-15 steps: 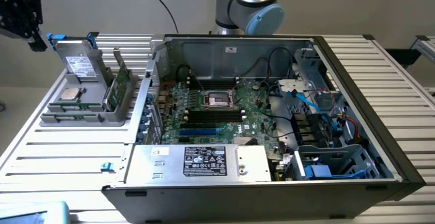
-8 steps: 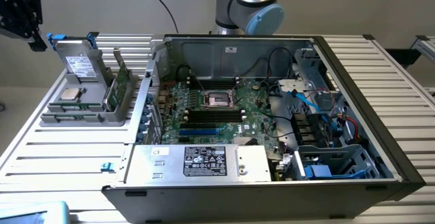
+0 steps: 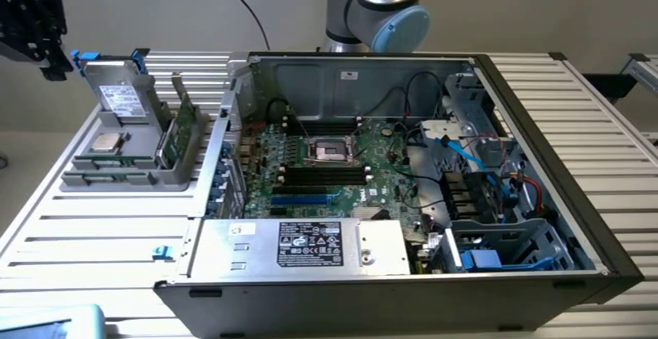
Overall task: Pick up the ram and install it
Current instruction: 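Pick up the ram and move it above insertion slot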
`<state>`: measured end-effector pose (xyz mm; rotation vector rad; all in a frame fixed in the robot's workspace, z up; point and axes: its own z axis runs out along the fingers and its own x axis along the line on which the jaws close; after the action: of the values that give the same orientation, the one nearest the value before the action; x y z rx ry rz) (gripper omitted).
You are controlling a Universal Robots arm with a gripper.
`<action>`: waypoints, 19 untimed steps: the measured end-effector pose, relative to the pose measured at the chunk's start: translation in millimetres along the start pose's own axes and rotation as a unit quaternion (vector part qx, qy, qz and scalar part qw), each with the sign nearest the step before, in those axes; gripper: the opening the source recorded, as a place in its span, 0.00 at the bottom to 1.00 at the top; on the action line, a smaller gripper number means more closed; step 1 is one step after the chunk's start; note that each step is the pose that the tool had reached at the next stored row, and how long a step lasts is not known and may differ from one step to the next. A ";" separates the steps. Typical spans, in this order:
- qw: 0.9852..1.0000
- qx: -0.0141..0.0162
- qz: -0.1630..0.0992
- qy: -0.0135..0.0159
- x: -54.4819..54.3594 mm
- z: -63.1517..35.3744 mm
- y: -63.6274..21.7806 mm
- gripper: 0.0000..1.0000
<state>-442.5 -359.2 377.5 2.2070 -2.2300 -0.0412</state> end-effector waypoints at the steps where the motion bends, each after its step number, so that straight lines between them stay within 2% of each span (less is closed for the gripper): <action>1: 1.000 0.000 0.000 0.000 0.0 0.0 0.0 0.25; 3: 1.000 0.000 0.000 0.000 0.0 0.0 0.0 0.36; 4: 1.000 0.000 0.000 0.000 0.0 0.0 0.0 0.36; 5: 1.000 0.000 0.000 0.000 0.0 0.0 0.0 0.43; 19: 1.000 0.000 0.000 0.000 0.0 1.3 -0.6 0.43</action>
<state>-441.8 -359.2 376.1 2.2071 -2.2301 -0.0413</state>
